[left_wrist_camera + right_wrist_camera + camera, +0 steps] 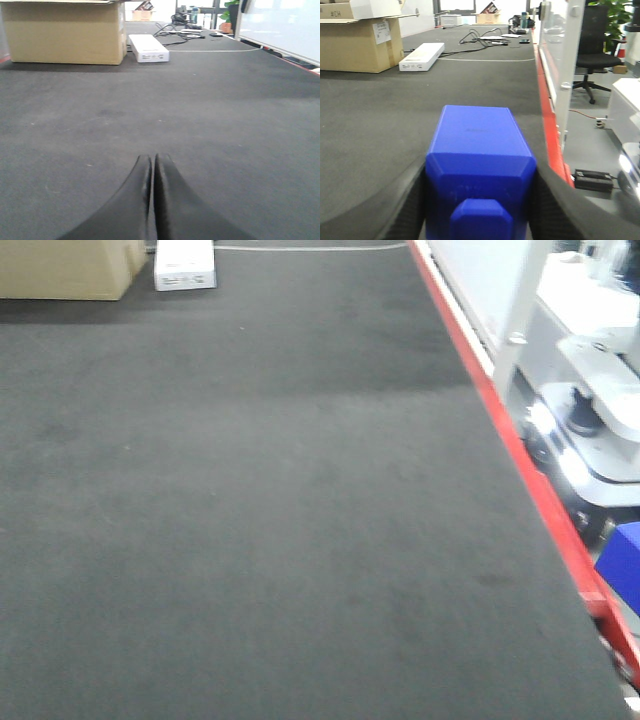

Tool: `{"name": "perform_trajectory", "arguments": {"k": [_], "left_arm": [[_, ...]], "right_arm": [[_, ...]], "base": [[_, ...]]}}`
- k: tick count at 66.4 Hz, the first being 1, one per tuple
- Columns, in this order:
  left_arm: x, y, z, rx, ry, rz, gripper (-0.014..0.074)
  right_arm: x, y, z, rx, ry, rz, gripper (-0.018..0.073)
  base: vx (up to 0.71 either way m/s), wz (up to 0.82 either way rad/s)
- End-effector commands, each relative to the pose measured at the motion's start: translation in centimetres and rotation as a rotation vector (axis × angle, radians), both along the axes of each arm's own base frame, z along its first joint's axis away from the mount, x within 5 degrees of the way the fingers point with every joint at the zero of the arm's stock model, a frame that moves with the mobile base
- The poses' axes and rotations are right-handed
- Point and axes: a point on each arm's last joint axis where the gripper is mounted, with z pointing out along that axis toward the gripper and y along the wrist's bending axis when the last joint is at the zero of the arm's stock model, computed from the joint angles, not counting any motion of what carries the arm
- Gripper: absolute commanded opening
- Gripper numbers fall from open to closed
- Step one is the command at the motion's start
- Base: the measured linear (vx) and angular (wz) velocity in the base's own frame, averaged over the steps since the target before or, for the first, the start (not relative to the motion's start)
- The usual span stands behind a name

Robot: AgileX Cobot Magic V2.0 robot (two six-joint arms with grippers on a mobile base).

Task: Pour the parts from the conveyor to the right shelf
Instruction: 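Drive away from the conveyor holding the block in the right gripper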

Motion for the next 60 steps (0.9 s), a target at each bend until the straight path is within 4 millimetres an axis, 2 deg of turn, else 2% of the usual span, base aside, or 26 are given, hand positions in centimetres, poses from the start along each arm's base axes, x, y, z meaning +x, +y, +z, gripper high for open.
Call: {"name": "perform_trajectory", "arguments": {"k": [1,16,60], "left_arm": [[0.08,0.01,1.30,-0.014,-0.084,0.002,-0.0006],[0.08,0.01,1.30,-0.014,-0.084,0.002,-0.0006],[0.08,0.01,1.30,-0.014,-0.084,0.002,-0.0006]], "right_arm": [[0.08,-0.08,1.53,0.004,-0.090,-0.010,-0.0005],[0.08,-0.08,1.53,0.004,-0.090,-0.010,-0.0005],[0.08,-0.08,1.54,0.004,-0.091,-0.010,-0.0005]], "base": [[-0.20,-0.22],[-0.22,-0.35],[-0.31,-0.60]]}}
